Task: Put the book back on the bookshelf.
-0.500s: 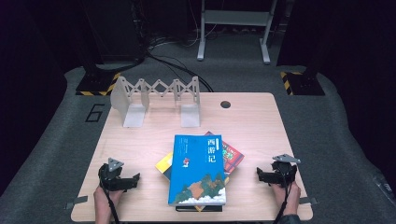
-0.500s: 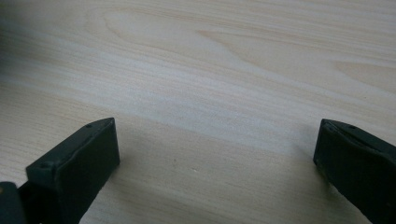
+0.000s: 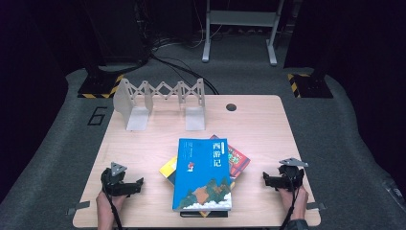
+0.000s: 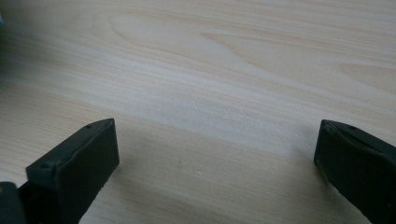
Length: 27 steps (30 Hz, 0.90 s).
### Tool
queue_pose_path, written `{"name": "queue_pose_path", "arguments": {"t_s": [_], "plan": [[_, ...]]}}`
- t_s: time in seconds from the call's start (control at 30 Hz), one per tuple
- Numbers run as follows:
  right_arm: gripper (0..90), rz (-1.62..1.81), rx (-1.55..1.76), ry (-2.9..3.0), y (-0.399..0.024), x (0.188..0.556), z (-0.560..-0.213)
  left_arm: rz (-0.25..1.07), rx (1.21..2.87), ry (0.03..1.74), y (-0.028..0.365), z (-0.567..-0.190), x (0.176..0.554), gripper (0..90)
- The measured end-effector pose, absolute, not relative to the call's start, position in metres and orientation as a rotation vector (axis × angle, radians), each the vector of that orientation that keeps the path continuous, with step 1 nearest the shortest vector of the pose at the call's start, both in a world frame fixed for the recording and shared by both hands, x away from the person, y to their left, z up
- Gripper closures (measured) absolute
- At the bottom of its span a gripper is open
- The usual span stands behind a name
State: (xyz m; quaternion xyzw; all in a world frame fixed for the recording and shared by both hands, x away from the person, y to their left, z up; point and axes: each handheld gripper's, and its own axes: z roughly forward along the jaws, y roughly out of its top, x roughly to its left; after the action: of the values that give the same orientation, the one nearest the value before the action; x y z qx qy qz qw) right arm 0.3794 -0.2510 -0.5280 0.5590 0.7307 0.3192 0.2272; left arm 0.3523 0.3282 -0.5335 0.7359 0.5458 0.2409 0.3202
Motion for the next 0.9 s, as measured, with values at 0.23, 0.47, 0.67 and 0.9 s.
{"name": "queue_pose_path", "arguments": {"t_s": [0.23, 0.47, 0.67, 0.9], "plan": [[0.0, 1.023, 1.539, 2.049, -0.243, 0.368, -0.488, 0.633, 1.935, 1.434, 0.328, -0.533, 0.352, 0.6], [0.0, 1.083, 1.414, 2.181, -0.208, 0.357, -0.452, 0.632, 1.945, 1.431, 0.329, -0.533, 0.352, 0.6], [0.0, 1.164, 1.295, 2.286, -0.172, 0.345, -0.432, 0.636, 1.945, 1.431, 0.329, -0.533, 0.352, 0.7], [0.0, 1.149, 1.186, 2.426, -0.134, 0.335, -0.43, 0.632, 1.933, 1.442, 0.328, -0.533, 0.351, 1.0]]}}
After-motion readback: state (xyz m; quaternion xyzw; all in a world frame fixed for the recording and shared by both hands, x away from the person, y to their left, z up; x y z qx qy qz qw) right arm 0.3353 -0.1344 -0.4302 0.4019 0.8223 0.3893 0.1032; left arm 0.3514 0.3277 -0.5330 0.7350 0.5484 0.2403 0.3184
